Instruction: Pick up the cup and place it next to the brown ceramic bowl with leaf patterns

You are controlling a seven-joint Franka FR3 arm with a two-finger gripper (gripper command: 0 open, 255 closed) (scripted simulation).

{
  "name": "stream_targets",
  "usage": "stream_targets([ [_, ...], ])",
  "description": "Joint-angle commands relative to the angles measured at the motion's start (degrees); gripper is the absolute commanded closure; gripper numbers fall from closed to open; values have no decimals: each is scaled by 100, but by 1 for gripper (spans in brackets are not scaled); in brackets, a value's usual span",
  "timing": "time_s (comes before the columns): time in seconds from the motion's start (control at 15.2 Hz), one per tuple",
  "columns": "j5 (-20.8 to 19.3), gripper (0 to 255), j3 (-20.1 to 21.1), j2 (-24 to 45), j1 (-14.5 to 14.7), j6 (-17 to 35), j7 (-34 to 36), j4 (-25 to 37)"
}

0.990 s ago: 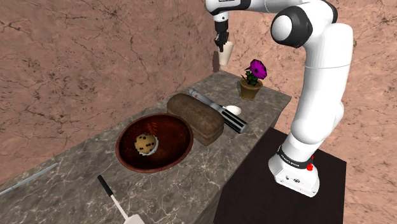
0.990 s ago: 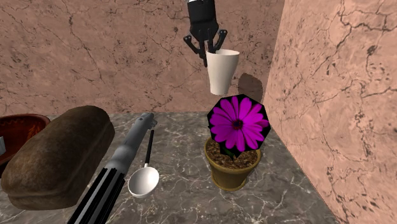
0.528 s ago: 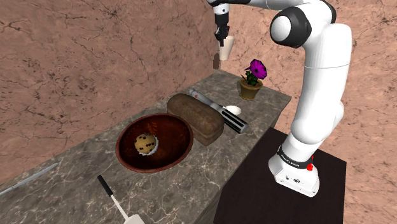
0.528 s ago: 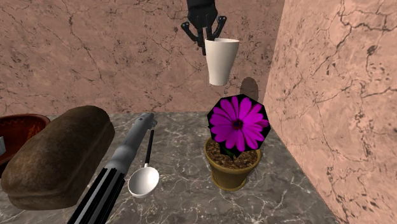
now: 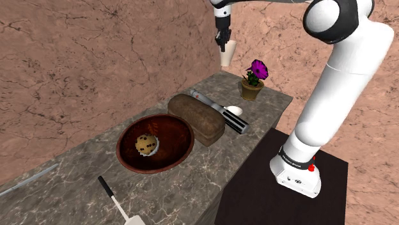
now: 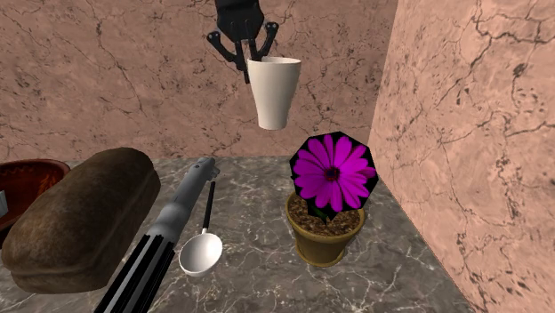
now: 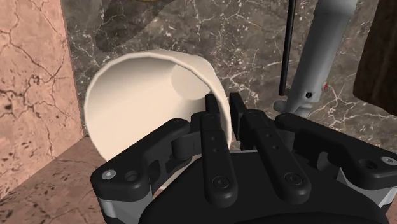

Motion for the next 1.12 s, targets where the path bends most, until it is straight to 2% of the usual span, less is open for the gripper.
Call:
stream_targets([
  [0.0, -62, 255, 99, -416, 123, 46, 241, -496],
  [0.53, -71, 255, 611, -1667, 523, 9, 1172, -1854],
  [1.06, 209, 255, 1240, -2630, 913, -201, 2108, -2741],
])
